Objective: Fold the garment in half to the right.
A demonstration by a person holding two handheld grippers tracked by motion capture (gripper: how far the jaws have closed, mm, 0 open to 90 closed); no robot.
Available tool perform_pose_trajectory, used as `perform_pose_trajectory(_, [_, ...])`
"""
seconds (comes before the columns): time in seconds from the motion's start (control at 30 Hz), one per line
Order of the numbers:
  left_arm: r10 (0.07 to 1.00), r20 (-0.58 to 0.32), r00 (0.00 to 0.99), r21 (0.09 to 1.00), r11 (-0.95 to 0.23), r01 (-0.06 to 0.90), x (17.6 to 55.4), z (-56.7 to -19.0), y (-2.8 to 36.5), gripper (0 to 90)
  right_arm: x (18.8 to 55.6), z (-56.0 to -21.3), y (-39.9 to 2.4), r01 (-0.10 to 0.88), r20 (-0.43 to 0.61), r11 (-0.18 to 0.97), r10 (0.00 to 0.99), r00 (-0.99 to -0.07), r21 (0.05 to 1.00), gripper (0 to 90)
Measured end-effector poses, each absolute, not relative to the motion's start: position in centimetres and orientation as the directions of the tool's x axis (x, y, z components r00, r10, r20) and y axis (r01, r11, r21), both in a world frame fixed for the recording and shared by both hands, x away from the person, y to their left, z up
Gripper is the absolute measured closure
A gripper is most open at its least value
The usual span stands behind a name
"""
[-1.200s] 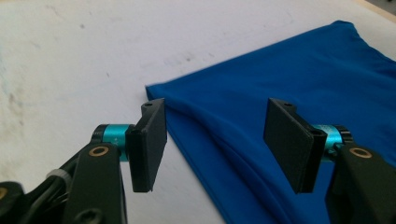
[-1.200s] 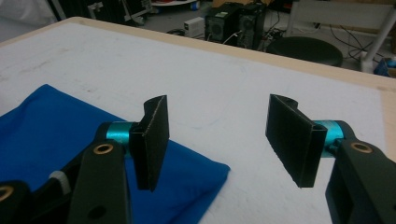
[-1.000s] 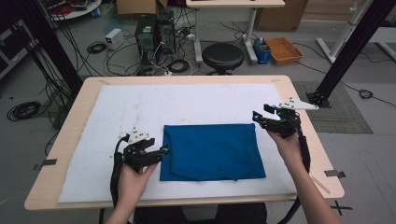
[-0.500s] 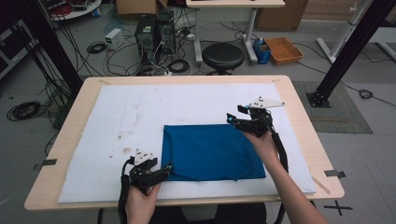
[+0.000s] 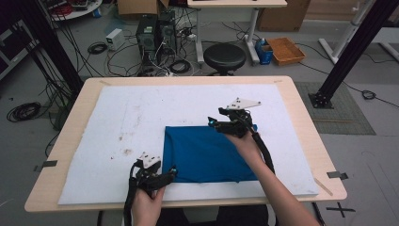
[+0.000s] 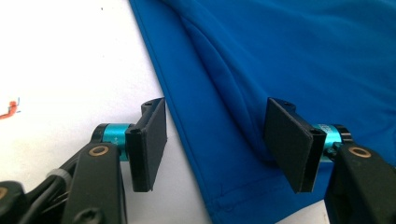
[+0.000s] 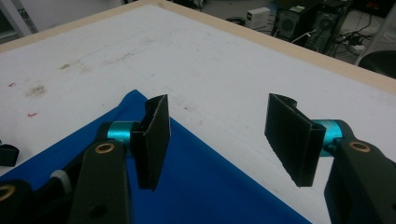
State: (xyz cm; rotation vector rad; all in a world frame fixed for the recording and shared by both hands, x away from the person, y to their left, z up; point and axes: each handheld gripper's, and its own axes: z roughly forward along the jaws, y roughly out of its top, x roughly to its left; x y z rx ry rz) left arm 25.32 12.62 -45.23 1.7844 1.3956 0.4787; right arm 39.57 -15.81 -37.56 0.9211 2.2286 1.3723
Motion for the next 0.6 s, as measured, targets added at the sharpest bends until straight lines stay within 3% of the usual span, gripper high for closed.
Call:
perform_pose_trajectory(0.07, [0.916, -0.25, 0.313, 0.782, 0.0, 0.623, 25.2, -45.1, 13.0, 40.9, 39.6, -37.7, -15.1, 0.333, 0.026, 0.322, 0.684, -0.729, 0.886, 40.7])
perform_pose_trajectory(0.23, [0.9, -0.311, 0.307, 0.79, 0.065, 0.61, 25.1, -45.0, 13.7, 40.8, 39.5, -38.0, -13.9, 0.33, 0.015, 0.345, 0.671, -0.741, 0.879, 41.1])
perform_pose_trajectory(0.37, [0.896, -0.306, 0.323, 0.767, 0.032, 0.641, 25.4, -45.5, 13.3, 40.0, 39.5, -38.1, -13.6, 0.333, 0.016, 0.347, 0.67, -0.742, 0.877, 41.1])
perform_pose_trajectory(0.5, [0.908, -0.267, 0.324, 0.77, -0.001, 0.638, 25.4, -45.4, 12.9, 40.5, 39.6, -38.2, -13.5, 0.335, 0.018, 0.346, 0.671, -0.741, 0.876, 41.2])
perform_pose_trajectory(0.53, [0.919, -0.222, 0.325, 0.773, -0.037, 0.633, 25.3, -45.4, 12.6, 40.5, 39.7, -38.2, -13.4, 0.336, 0.019, 0.346, 0.671, -0.741, 0.876, 41.4])
perform_pose_trajectory(0.6, [0.927, -0.206, 0.315, 0.775, -0.042, 0.631, 25.3, -45.4, 12.5, 47.5, 40.2, -38.5, -12.2, 0.341, 0.025, 0.365, 0.651, -0.759, 0.866, 47.3])
